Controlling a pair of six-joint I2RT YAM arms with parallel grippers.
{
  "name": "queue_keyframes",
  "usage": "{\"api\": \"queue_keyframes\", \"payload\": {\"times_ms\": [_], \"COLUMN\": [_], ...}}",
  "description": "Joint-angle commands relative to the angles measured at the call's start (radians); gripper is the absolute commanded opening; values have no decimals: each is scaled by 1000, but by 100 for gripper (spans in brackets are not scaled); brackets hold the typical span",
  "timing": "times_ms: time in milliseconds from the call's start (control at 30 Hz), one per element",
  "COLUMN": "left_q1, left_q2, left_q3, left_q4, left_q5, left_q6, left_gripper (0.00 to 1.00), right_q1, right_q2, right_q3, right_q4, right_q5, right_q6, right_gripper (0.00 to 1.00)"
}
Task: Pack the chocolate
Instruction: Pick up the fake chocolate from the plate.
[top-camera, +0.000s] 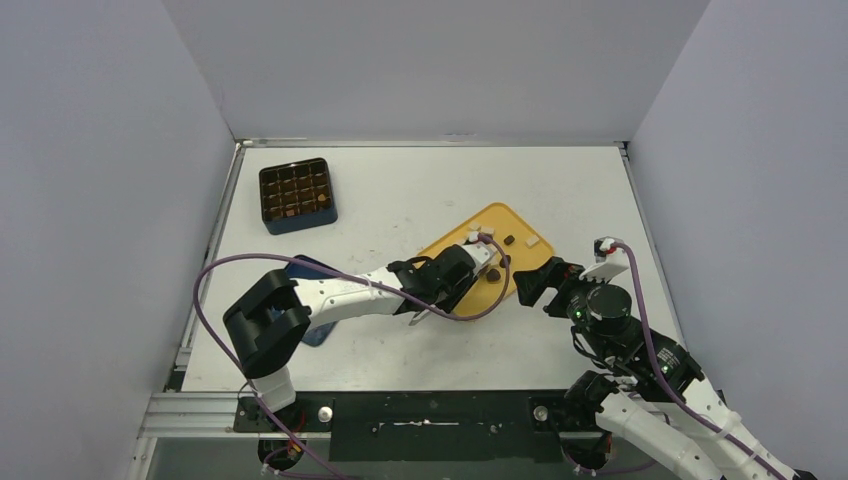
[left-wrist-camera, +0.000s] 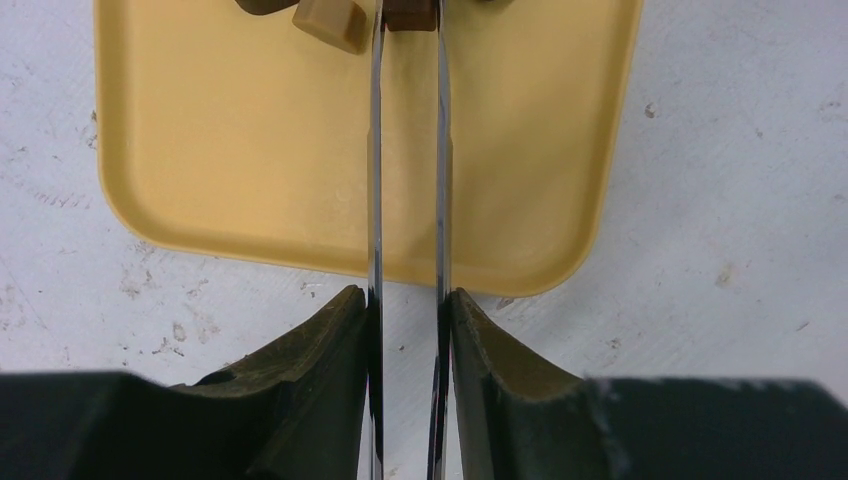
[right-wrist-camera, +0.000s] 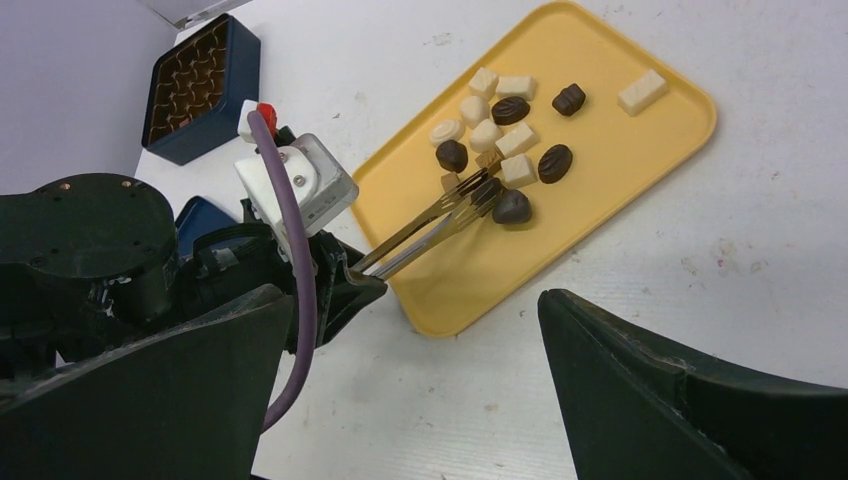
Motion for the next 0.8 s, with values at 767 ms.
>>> {"api": "queue_keyframes", "payload": {"times_ms": [767], "left_q1": [38], "left_q2": [-164], "left_q3": [157], "left_q4": [-173], "left_q5": [-119], "left_q6": [-107], "left_gripper": [26], "right_q1": [8], "right_q2": [-33], "right_q3": [29], "right_q4": [19], "right_q5": [-10], "right_q6": [24], "right_gripper": [100]}}
